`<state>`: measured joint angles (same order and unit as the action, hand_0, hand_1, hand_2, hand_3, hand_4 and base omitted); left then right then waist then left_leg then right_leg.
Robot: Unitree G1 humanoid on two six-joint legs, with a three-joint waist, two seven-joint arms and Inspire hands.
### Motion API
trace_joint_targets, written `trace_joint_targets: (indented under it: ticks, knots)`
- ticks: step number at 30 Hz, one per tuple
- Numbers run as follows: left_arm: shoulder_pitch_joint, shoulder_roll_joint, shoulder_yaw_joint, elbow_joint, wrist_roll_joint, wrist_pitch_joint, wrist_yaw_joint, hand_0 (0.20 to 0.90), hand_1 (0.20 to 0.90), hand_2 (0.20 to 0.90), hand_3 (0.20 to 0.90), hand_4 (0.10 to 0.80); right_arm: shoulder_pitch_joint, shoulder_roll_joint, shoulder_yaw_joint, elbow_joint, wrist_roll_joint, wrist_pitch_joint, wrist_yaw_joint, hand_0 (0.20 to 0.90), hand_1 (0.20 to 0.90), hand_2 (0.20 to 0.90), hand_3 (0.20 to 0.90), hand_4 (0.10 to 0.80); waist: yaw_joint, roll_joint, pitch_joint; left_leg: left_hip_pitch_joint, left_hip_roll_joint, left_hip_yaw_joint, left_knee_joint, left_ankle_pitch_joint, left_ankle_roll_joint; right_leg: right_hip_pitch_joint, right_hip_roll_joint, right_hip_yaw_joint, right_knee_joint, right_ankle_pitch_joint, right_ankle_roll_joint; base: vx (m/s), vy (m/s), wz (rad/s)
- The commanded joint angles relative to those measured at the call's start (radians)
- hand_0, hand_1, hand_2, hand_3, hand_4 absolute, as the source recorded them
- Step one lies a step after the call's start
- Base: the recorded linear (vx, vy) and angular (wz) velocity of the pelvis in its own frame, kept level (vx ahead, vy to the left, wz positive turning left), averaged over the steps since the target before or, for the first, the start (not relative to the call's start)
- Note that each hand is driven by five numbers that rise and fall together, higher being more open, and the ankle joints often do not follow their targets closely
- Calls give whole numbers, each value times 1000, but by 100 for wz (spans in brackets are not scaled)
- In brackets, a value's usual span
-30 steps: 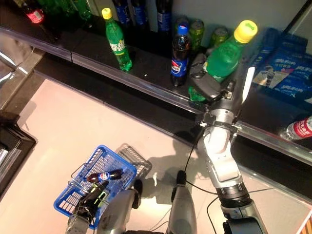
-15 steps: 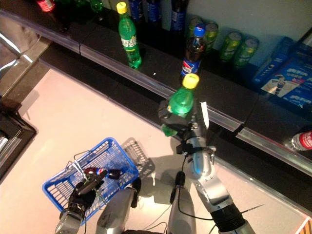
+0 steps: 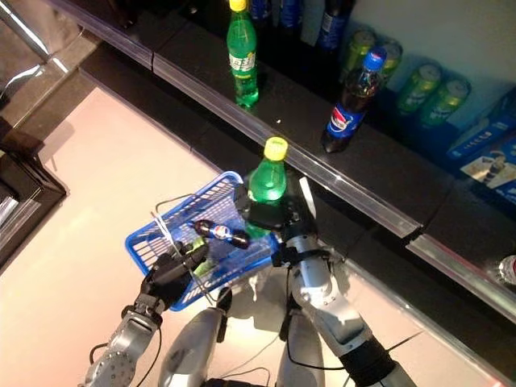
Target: Pick up the drink and place into the basket.
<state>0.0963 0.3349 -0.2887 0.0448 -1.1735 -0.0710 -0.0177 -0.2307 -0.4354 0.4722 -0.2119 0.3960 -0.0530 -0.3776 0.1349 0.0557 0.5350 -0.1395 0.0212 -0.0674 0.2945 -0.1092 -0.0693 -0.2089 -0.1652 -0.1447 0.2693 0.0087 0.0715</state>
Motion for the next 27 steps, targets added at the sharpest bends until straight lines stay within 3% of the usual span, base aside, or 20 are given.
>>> trace_joint_targets:
  ticks: [1, 12, 20, 27]
  knots:
    - [-47, 83, 89, -416, -35, -136, -225, 300, 300, 300, 200, 100, -165, 39, 7, -199, -39, -114, -7, 300, 300, 300, 200, 100, 10, -17, -125, -69, -40, -1, 96, 125, 43, 163, 7, 2, -70, -27, -34, 32, -19, 15]
    - [-104, 105, 104, -548, -66, -71, -339, 300, 300, 300, 200, 100, -202, 89, 76, -165, -66, -76, -56, 300, 300, 300, 200, 100, 56, -35, -151, -45, -51, -27, 68, 101, 43, 204, -8, -20, -115, -17, -15, 37, -13, 9]
    - [-174, 134, 89, -628, -97, 1, -510, 300, 300, 300, 200, 100, -225, 118, 124, -136, -83, -12, -93, 300, 300, 300, 200, 100, 74, -41, -162, -51, -57, -35, 80, 92, 41, 217, -17, -19, -126, -11, -7, 39, 10, 2]
    - [-215, 150, 100, -669, -111, -22, -592, 300, 300, 300, 200, 100, -205, 139, 145, -116, -111, 7, -108, 300, 300, 300, 200, 100, 81, -43, -173, -63, -59, -39, 86, 91, 35, 225, -23, -20, -136, -10, -3, 25, 14, 12]
